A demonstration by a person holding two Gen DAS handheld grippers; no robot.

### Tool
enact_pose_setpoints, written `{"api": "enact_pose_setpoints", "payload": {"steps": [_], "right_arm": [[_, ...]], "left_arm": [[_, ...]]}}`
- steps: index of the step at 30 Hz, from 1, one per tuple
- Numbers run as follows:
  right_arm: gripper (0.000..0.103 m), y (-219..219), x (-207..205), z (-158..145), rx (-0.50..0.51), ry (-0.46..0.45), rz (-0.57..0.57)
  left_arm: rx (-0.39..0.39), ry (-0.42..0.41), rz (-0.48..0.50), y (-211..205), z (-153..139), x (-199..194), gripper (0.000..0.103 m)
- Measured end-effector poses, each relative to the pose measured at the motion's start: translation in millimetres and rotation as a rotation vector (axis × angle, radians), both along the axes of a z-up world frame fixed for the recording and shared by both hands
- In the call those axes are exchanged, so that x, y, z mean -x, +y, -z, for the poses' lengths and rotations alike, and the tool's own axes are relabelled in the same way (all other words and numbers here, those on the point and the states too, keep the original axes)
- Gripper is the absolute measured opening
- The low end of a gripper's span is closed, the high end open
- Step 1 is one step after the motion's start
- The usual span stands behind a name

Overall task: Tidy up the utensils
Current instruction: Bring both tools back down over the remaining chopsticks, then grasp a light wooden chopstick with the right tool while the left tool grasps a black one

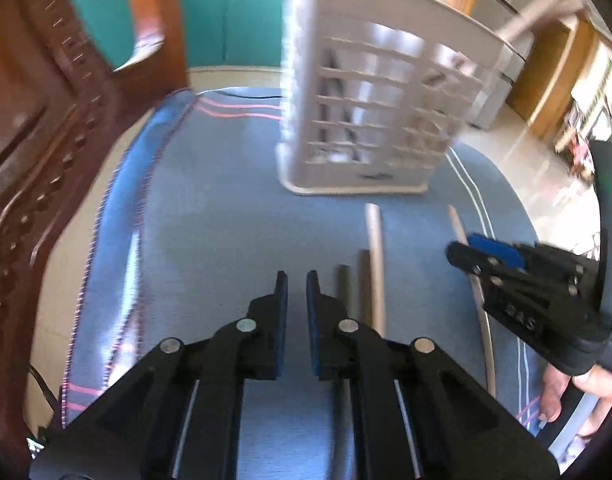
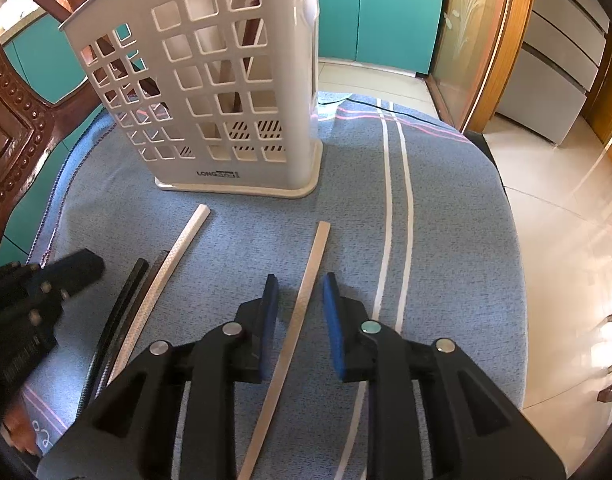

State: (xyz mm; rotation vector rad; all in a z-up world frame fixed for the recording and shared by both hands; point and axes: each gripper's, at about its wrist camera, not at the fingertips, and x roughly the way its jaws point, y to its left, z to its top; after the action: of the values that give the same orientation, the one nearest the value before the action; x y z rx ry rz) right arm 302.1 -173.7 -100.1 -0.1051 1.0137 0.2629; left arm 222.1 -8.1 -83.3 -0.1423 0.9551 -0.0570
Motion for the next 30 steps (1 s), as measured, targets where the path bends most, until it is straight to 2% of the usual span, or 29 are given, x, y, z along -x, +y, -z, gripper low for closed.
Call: {"api": "enact_pose_setpoints", "payload": {"steps": [4,9,14,22,27,30], "right_arm": [[0.027,1.1,2.4,-1.0,-0.001,0.001,-0.005],[0.029,3.4,4.8,-2.4,-0.009,0.005,-0.007],[0.031,4.8,7.3,-3.3,-0.006,0.004,-0.012],[0.032,11.8,13.9,-3.1,0.003,0.0,-0.022],[0.032,16.9,15.6,-2.3,0.029,-0.011,-0.021],[0.032,26.8,18.7,-0.7,0.066,-0.031,-0.01]], "left_arm": [[0.025,0.011,-0.005,11.7,-1.8,-1.5,0.017],[0.039,0.041,0.082,-6.3,6.2,-3.5,0.023],[-0.026,0.069,0.15,-28.7,15.9,-4.3,0.024],[-0.052,0.064,0.078,-18.4,18.3,-7.3,0.024],[-0.064,0.049,0.067,-15.9,18.5,-8.4,0.024],[-0.098,0.046,0.066,-27.1,21.1,-17.7,0.032]]}}
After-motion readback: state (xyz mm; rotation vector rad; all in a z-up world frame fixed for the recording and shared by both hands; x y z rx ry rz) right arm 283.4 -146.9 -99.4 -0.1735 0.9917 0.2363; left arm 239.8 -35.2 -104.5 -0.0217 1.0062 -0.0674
